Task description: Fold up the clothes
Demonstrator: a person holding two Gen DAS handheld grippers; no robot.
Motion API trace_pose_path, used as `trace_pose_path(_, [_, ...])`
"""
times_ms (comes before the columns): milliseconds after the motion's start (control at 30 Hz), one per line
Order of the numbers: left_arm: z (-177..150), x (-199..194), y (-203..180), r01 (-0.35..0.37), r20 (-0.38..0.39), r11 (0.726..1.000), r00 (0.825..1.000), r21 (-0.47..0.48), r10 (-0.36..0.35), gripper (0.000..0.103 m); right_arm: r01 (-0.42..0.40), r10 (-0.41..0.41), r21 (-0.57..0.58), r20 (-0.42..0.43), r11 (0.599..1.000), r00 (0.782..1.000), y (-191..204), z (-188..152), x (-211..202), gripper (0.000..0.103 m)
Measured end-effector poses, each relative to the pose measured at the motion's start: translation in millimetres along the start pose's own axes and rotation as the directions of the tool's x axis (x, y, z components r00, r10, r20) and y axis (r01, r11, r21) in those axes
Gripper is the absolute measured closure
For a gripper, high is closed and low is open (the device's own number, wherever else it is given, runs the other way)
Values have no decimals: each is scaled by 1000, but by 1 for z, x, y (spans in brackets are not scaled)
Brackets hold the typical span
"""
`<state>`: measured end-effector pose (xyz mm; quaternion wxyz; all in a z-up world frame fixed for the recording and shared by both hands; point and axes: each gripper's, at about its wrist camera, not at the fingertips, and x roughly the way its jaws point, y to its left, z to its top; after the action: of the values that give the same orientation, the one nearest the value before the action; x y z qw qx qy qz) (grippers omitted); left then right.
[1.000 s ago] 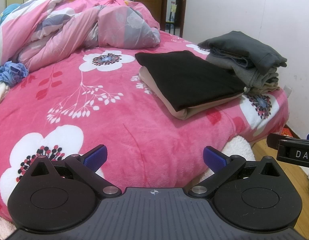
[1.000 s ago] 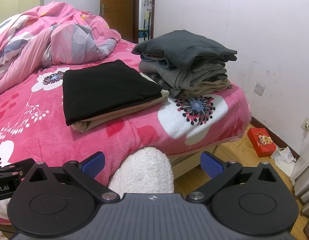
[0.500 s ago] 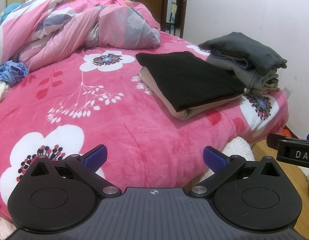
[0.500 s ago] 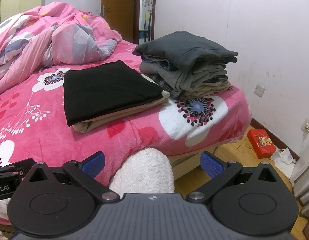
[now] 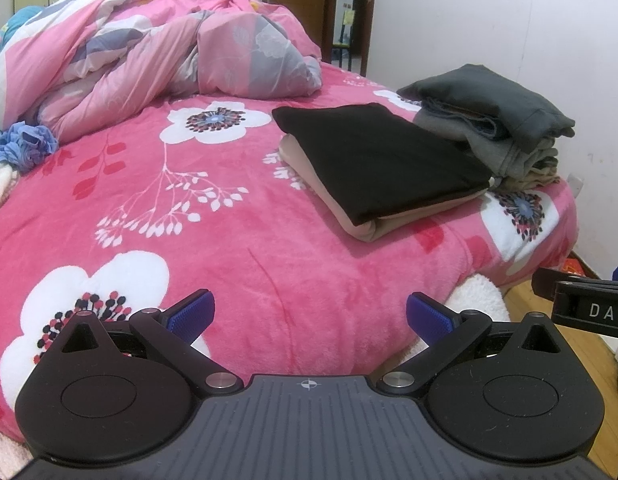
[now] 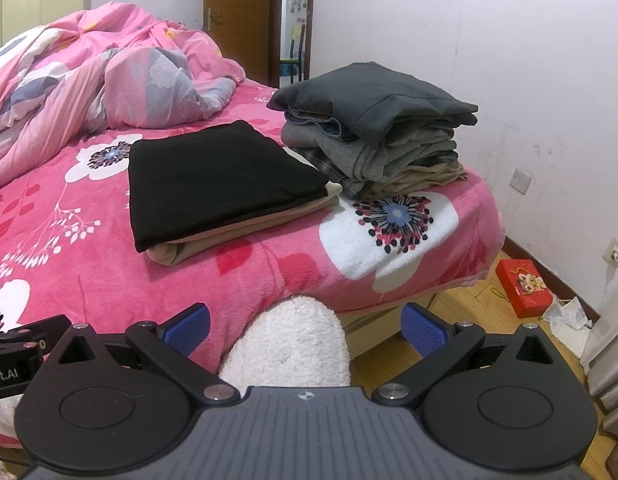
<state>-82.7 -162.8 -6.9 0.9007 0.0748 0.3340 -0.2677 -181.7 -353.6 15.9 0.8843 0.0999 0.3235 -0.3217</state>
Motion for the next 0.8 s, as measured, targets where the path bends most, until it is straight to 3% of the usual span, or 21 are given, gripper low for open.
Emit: trace_pose_path(800, [1, -1, 2, 0, -2, 1000, 1000, 1, 0, 0, -2, 2, -3, -4, 1000, 1000, 2, 0, 1, 0])
